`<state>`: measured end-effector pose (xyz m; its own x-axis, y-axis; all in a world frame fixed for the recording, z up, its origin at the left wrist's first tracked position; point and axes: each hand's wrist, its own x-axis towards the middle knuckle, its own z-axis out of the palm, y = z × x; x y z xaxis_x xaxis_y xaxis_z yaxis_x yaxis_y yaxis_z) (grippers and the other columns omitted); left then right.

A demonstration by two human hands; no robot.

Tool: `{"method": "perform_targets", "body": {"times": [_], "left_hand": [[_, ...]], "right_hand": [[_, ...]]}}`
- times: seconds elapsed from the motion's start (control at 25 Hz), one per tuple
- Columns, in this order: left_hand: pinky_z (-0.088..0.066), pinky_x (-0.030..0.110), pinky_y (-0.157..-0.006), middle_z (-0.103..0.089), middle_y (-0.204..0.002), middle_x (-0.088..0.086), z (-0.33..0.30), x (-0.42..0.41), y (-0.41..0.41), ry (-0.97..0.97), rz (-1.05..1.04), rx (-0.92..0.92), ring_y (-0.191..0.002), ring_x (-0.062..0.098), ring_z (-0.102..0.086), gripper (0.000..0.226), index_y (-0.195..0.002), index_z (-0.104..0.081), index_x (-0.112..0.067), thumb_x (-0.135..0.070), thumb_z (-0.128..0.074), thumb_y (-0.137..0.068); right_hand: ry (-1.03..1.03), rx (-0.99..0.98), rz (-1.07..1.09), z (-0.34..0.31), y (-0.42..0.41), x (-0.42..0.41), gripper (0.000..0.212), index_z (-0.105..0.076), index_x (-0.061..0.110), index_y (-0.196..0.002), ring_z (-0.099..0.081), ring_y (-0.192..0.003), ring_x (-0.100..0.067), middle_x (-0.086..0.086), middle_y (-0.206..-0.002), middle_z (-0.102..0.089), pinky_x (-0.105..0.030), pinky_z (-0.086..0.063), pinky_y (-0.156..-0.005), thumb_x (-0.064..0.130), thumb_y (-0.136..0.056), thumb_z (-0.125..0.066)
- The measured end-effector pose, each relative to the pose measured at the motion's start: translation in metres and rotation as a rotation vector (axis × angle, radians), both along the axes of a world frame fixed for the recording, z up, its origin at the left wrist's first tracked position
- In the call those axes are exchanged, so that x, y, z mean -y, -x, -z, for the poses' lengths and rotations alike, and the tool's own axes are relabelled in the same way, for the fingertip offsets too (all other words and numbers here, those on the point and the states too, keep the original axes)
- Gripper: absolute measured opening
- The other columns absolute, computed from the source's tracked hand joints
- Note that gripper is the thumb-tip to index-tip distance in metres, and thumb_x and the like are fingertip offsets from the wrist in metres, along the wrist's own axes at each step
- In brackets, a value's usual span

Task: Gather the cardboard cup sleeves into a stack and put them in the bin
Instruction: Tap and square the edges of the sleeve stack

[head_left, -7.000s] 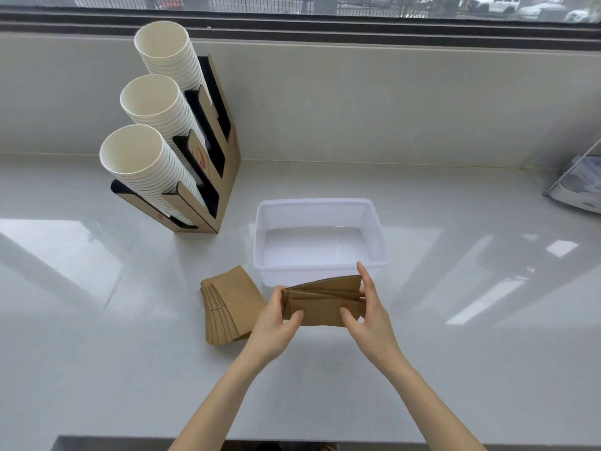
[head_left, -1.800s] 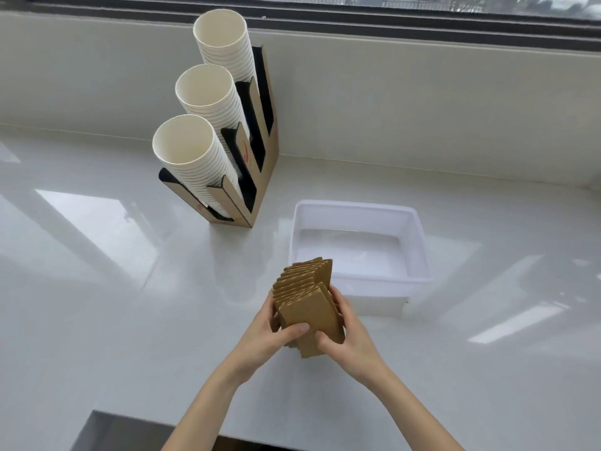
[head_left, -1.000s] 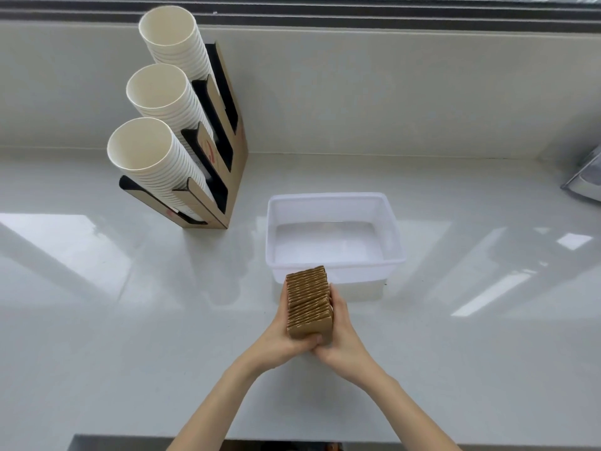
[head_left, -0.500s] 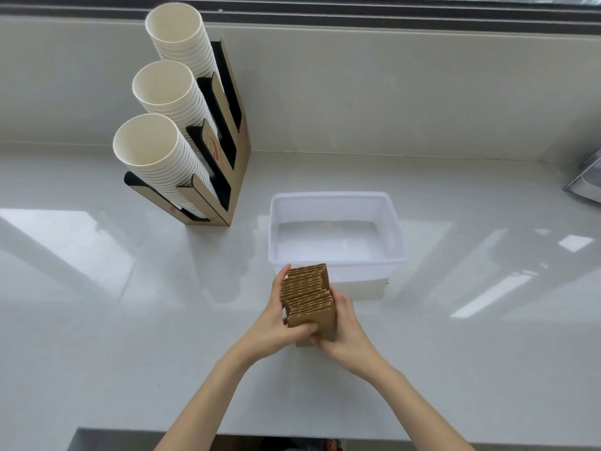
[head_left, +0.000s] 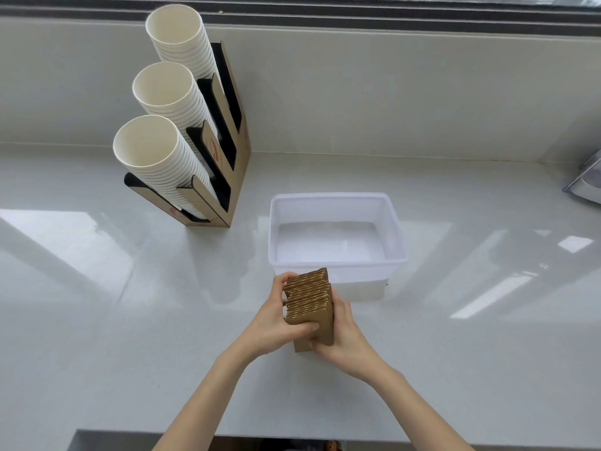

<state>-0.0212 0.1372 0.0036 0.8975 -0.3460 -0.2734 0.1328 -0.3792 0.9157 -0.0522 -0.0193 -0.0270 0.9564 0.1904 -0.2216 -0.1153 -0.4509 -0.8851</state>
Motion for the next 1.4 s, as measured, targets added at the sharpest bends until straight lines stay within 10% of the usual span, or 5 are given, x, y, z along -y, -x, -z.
{"method": "perform_targets", "body": {"times": [0.2, 0.52, 0.76, 1.08, 1.4], "left_hand": [[-0.047, 0.014, -0.073, -0.052, -0.093, -0.016, -0.004, -0.001, -0.005, -0.081, 0.04, 0.063, -0.078, -0.015, -0.052, 0.075, -0.112, -0.024, -0.031, -0.024, -0.074, -0.057], [-0.052, 0.014, -0.072, -0.053, -0.105, -0.012, 0.005, -0.008, 0.002, 0.115, -0.107, -0.035, -0.099, 0.006, -0.055, 0.075, -0.106, -0.029, -0.044, -0.039, -0.072, -0.045], [-0.047, 0.006, -0.07, -0.048, -0.112, -0.011, 0.01, -0.018, 0.009, 0.105, -0.121, -0.102, -0.099, 0.002, -0.053, 0.087, -0.115, -0.025, -0.032, -0.043, -0.071, -0.042], [-0.027, 0.038, -0.107, -0.038, -0.113, -0.01, 0.021, -0.043, 0.012, -0.217, -0.134, -0.004, -0.114, 0.011, -0.029, 0.103, -0.13, -0.026, -0.029, -0.059, -0.06, -0.038], [-0.027, 0.041, -0.11, -0.035, -0.118, -0.003, 0.03, -0.048, 0.015, -0.235, -0.102, -0.075, -0.126, 0.022, -0.029, 0.099, -0.128, -0.024, -0.039, -0.057, -0.065, -0.04]], "right_hand": [[0.025, 0.036, -0.02, -0.005, 0.0, 0.002, 0.09, -0.015, 0.026, -0.14, -0.026, -0.103, 0.034, 0.005, -0.12, -0.03, 0.008, -0.033, -0.08, 0.032, -0.065, -0.065], [0.273, 0.149, -0.122, -0.017, -0.007, 0.01, 0.1, -0.006, 0.021, -0.145, -0.034, -0.122, -0.017, -0.003, -0.125, -0.028, -0.025, -0.034, -0.106, 0.039, -0.066, -0.065], [0.48, 0.25, -0.222, -0.022, -0.012, 0.007, 0.092, -0.005, 0.022, -0.145, -0.029, -0.122, -0.022, -0.007, -0.133, -0.027, -0.028, -0.028, -0.108, 0.028, -0.074, -0.064], [0.238, 0.084, -0.203, -0.015, -0.015, 0.0, 0.088, -0.009, 0.022, -0.144, -0.02, -0.135, -0.01, 0.004, -0.147, -0.005, -0.015, -0.026, -0.103, 0.019, -0.076, -0.065], [-0.051, -0.183, -0.071, 0.006, -0.009, 0.013, 0.112, 0.019, 0.025, -0.142, -0.006, -0.137, 0.001, 0.006, -0.155, 0.0, 0.009, -0.026, -0.087, 0.001, -0.075, -0.068]]}}
